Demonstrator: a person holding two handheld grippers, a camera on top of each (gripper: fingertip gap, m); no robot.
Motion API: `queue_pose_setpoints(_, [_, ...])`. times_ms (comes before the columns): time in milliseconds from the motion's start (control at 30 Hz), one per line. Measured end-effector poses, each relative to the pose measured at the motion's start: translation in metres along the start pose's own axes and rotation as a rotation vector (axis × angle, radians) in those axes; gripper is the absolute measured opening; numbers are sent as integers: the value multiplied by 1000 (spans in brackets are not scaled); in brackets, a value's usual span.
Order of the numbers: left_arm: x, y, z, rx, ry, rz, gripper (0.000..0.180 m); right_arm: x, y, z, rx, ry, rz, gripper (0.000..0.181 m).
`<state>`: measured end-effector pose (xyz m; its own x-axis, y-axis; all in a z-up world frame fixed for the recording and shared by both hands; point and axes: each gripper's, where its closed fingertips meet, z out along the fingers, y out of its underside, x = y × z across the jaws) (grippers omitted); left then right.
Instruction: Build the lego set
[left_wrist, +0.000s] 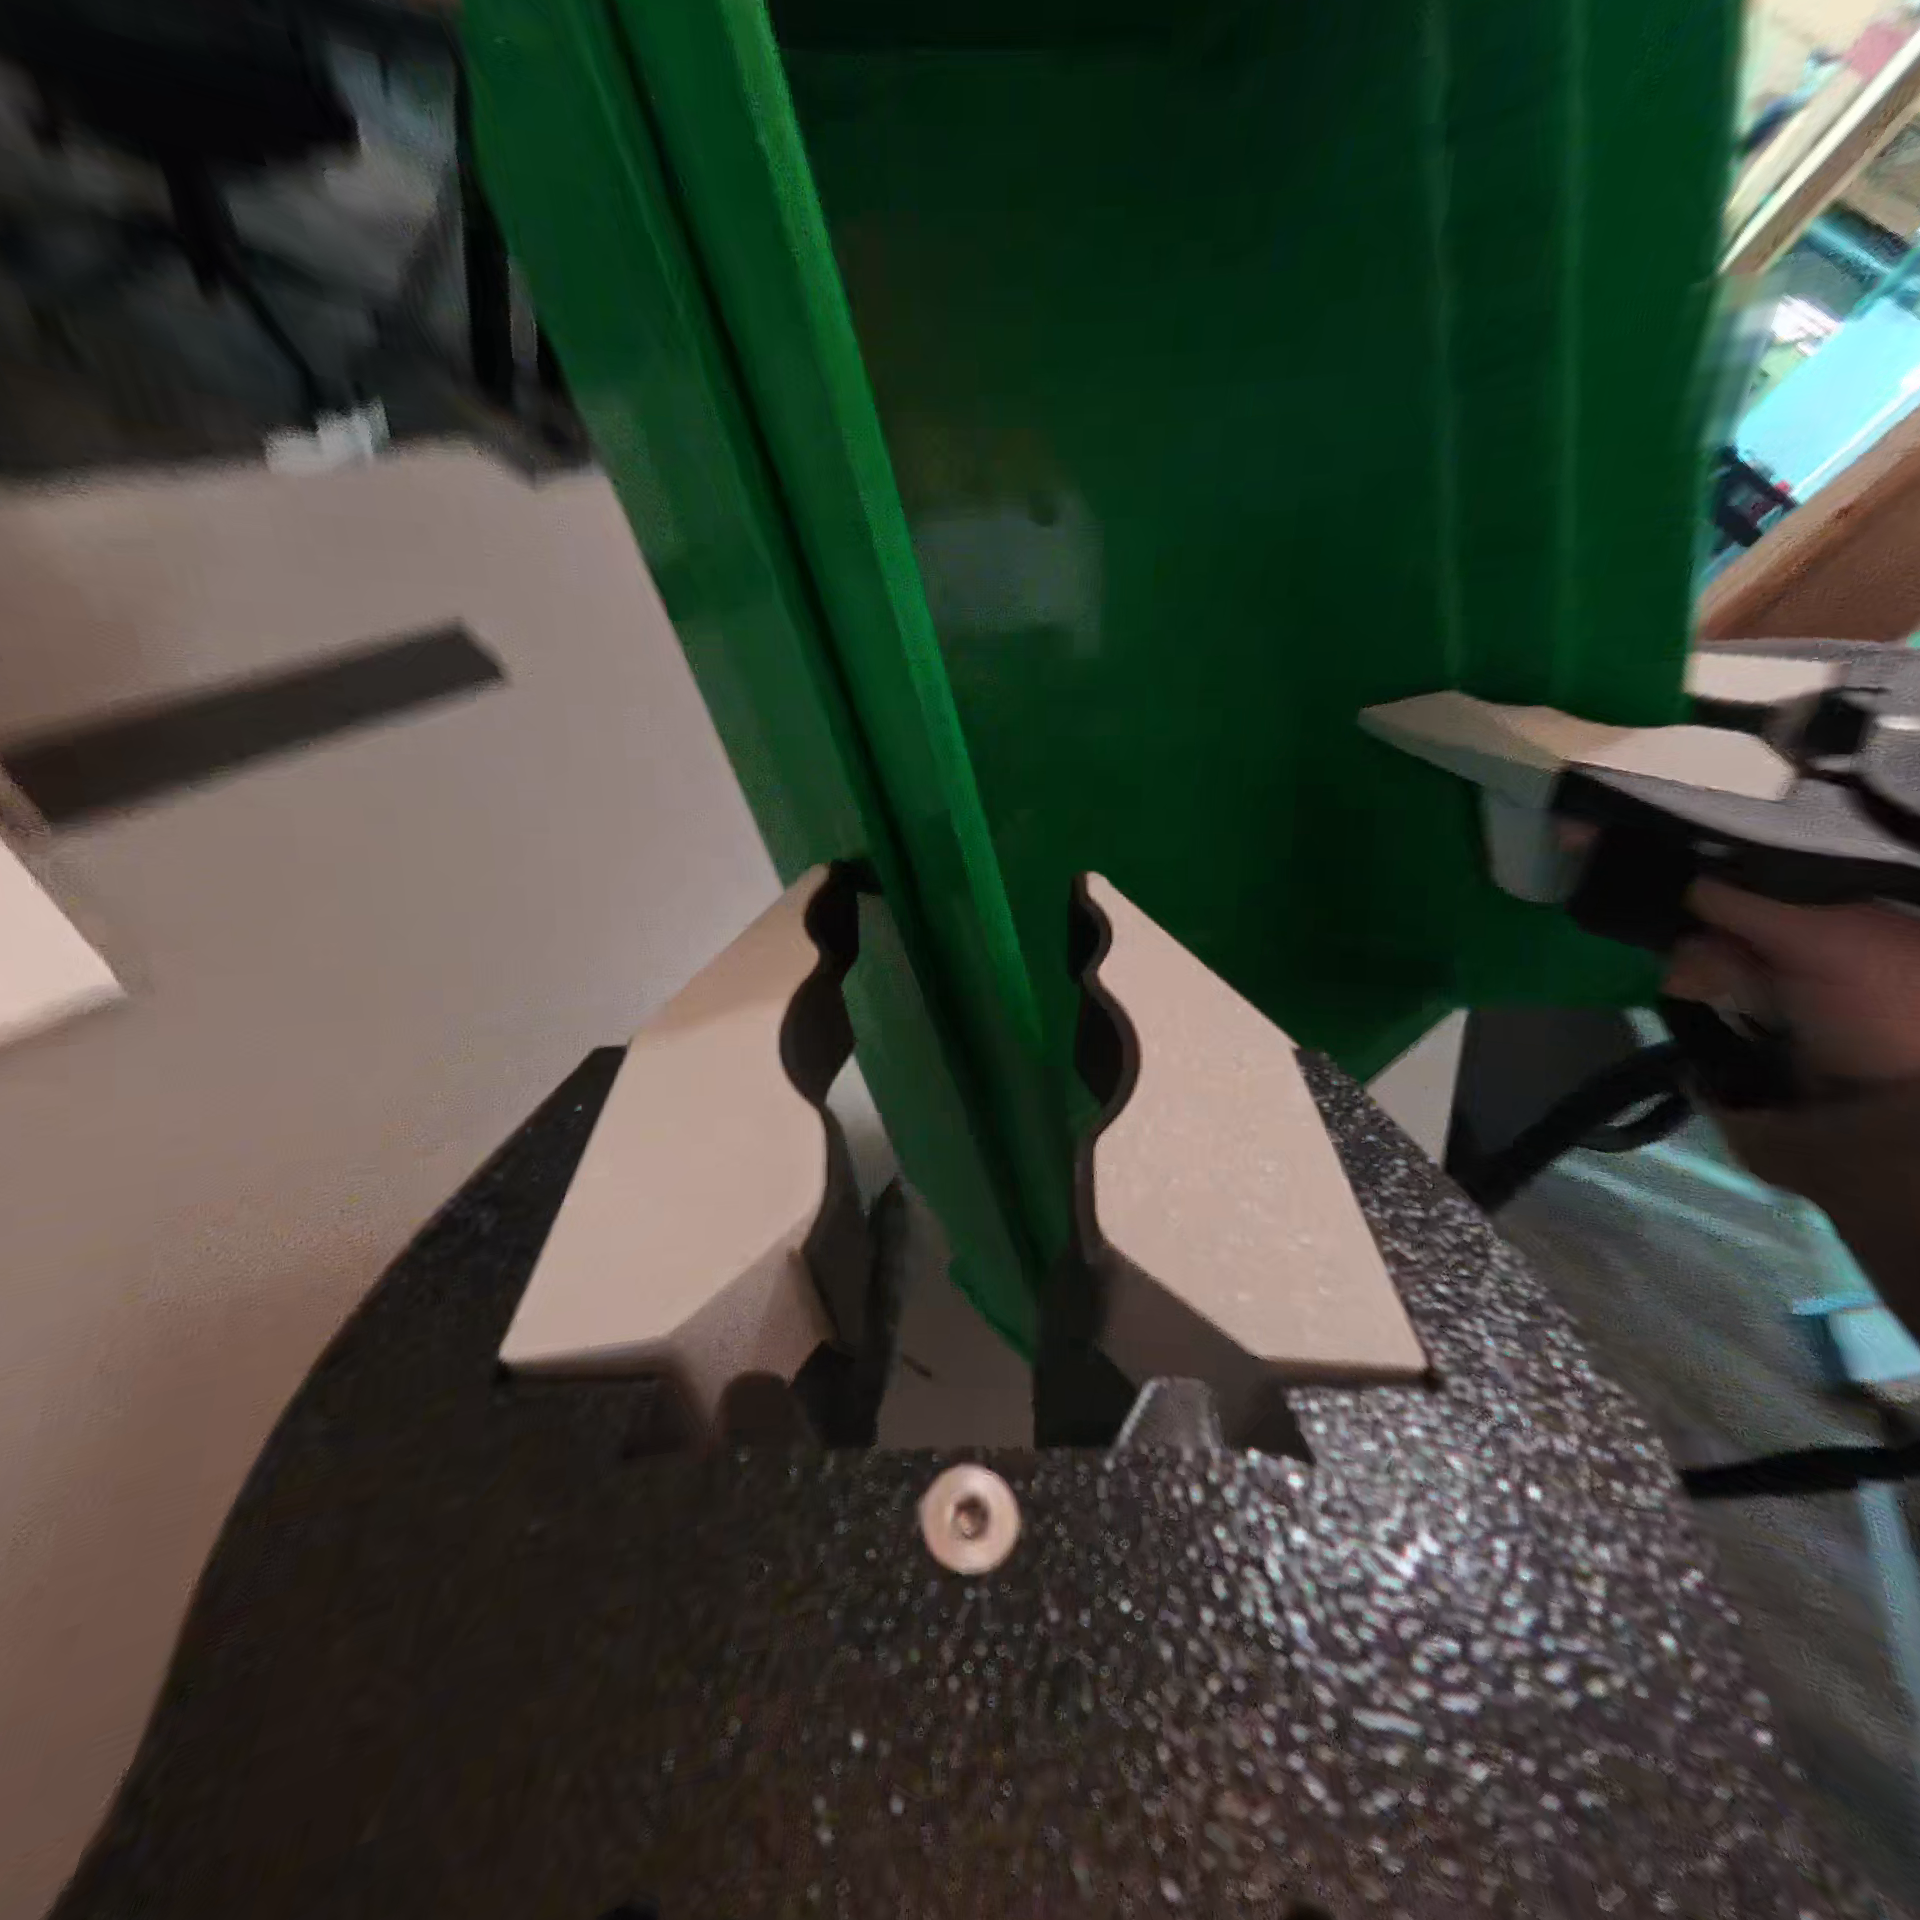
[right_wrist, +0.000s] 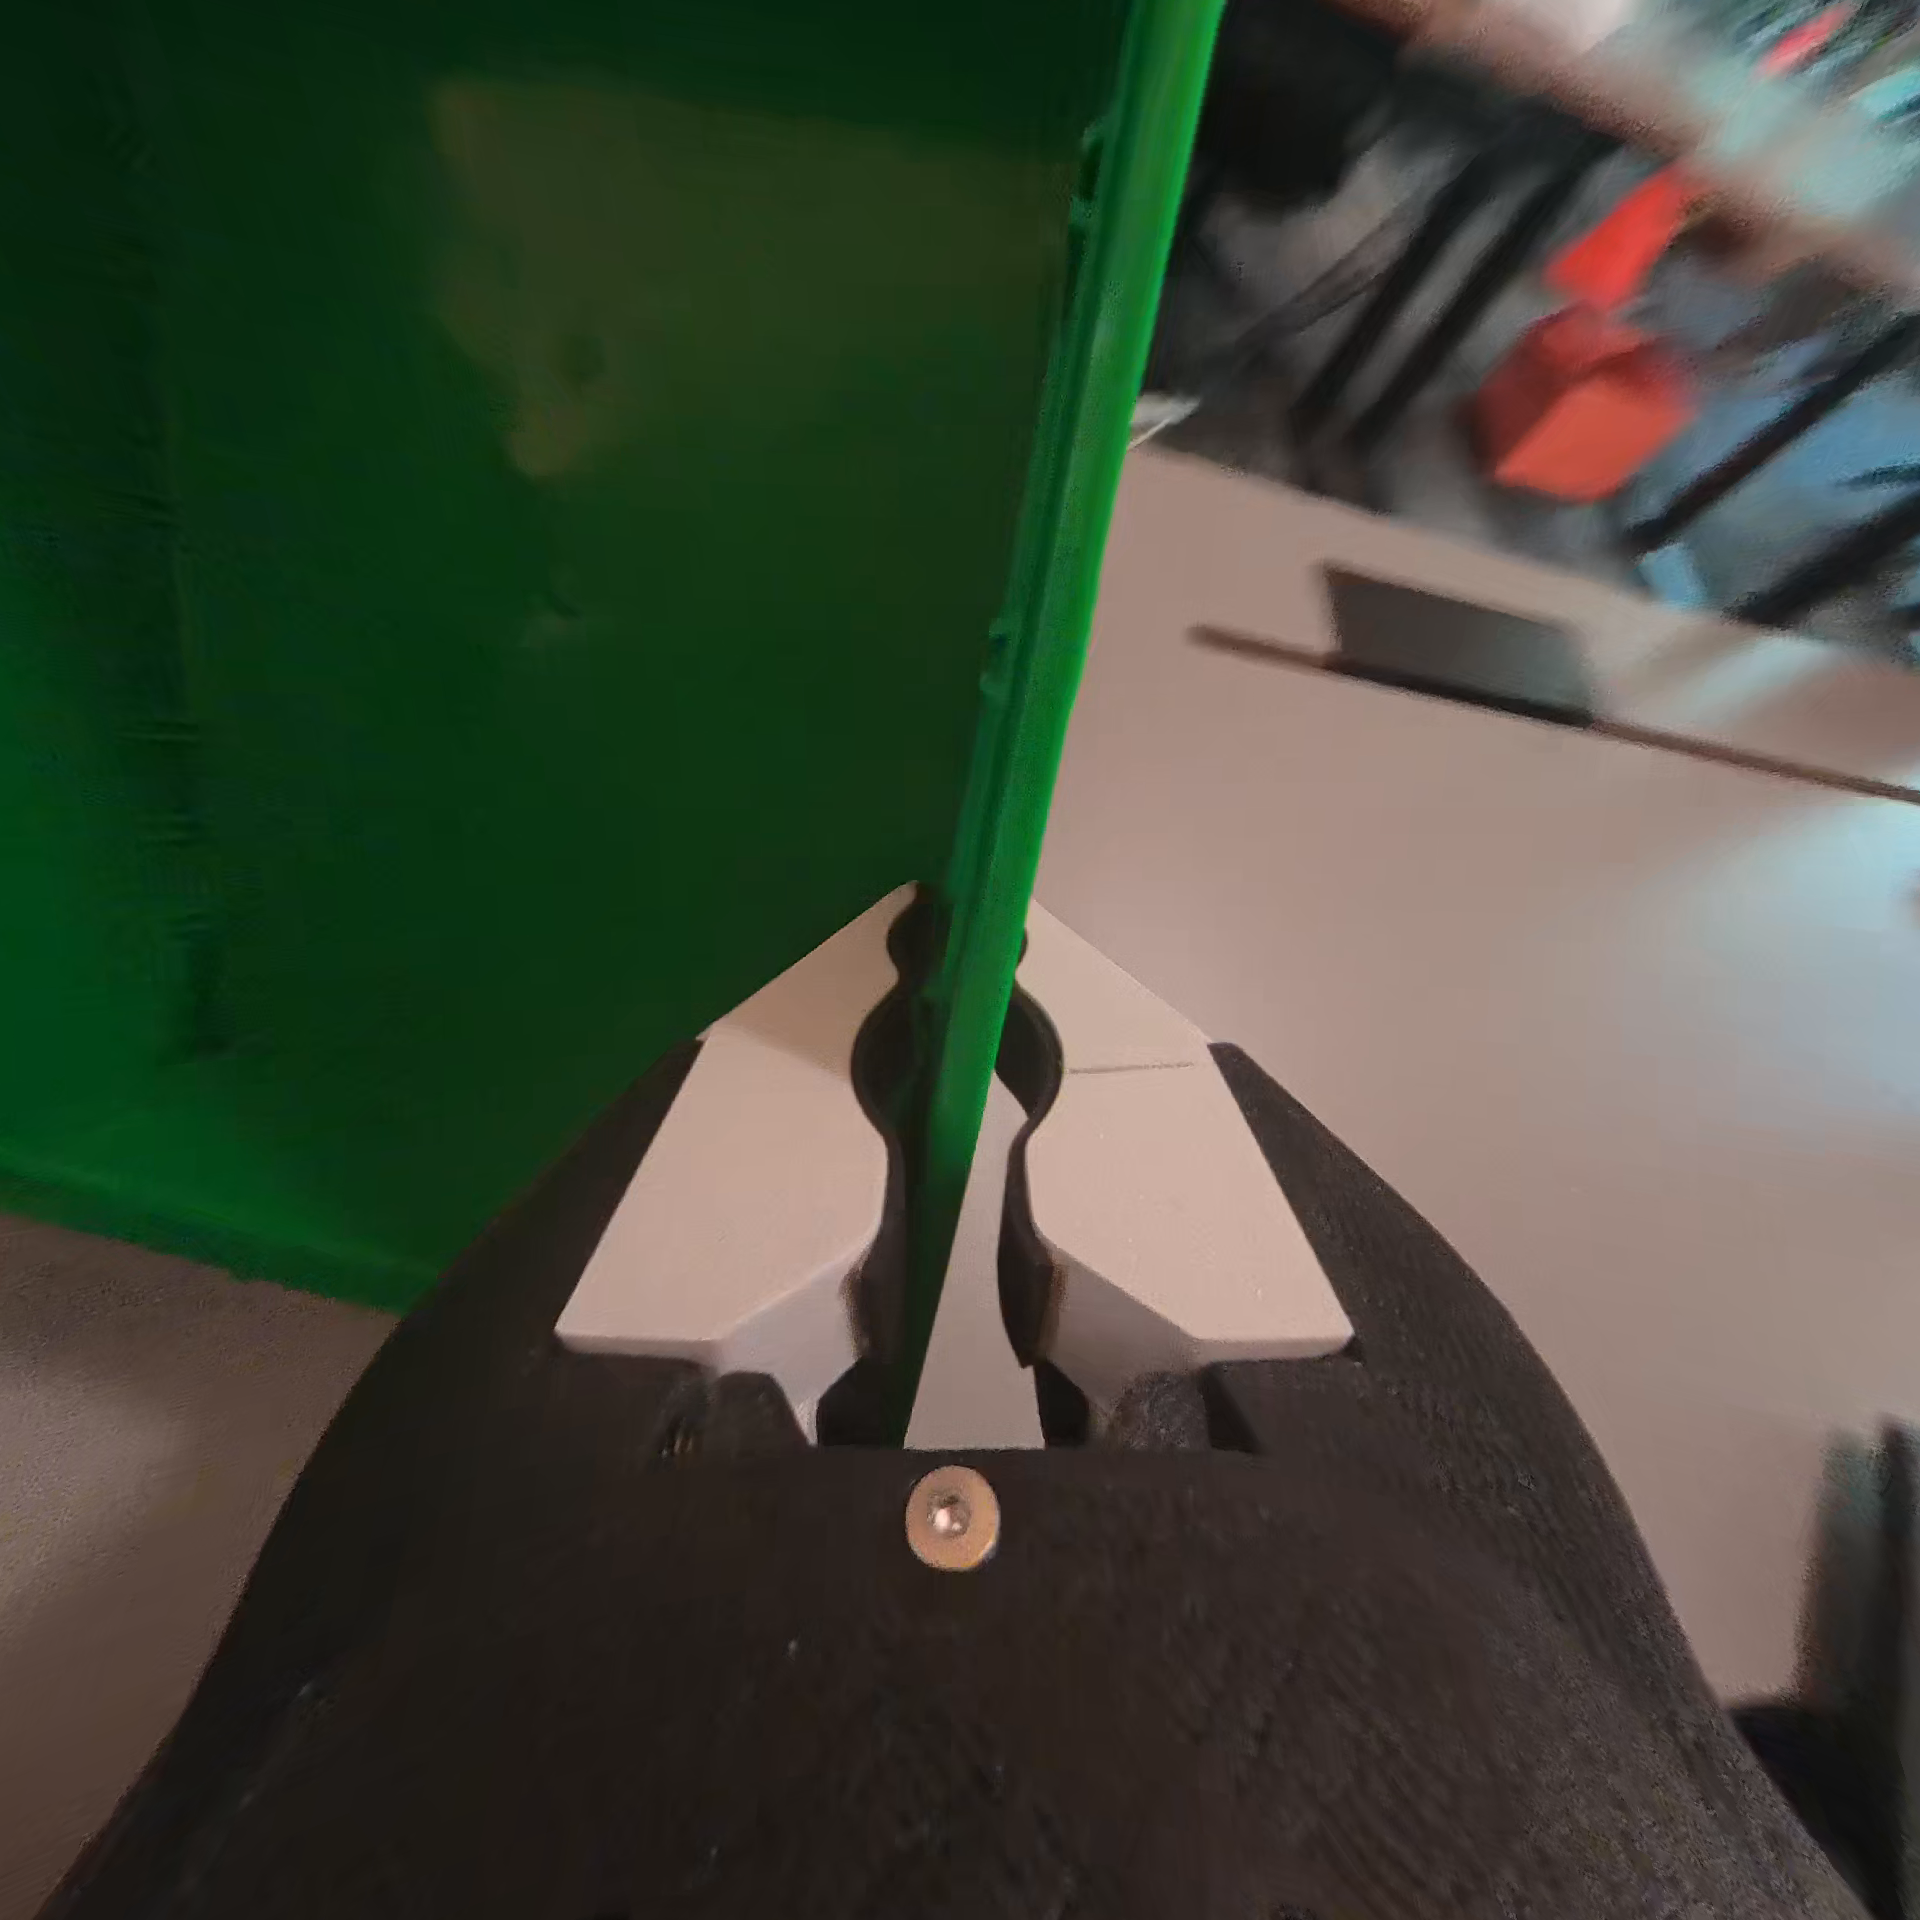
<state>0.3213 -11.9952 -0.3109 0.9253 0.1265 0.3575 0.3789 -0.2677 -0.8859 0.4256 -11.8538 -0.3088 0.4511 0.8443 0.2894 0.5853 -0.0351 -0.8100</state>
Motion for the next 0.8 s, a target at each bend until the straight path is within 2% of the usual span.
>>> queue_pose_setpoints(33, [14, -10, -5, 55, 14, 67, 36, 7, -6, -26, 67, 88, 12, 7])
queue_pose_setpoints(200, [108, -51, -41, 318, 215, 263, 19, 25, -22, -194, 345, 616, -40, 7])
queue_pose_setpoints(333, [208, -61, -83, 474, 429, 302, 7, 16, -2, -334, 423, 966, -59, 7])
queue_pose_setpoints(600, [432, 10, -186, 569, 909, 372, 6, -33, 115, -580, 303, 1477, 74, 7])
queue_pose_setpoints(700, [515, 54, -227, 553, 1062, 384, 6, -58, 169, -662, 225, 1618, 172, 7])
queue_pose_setpoints(800, [600, 109, -266, 475, 1213, 363, 6, -78, 223, -744, 131, 1742, 232, 7])
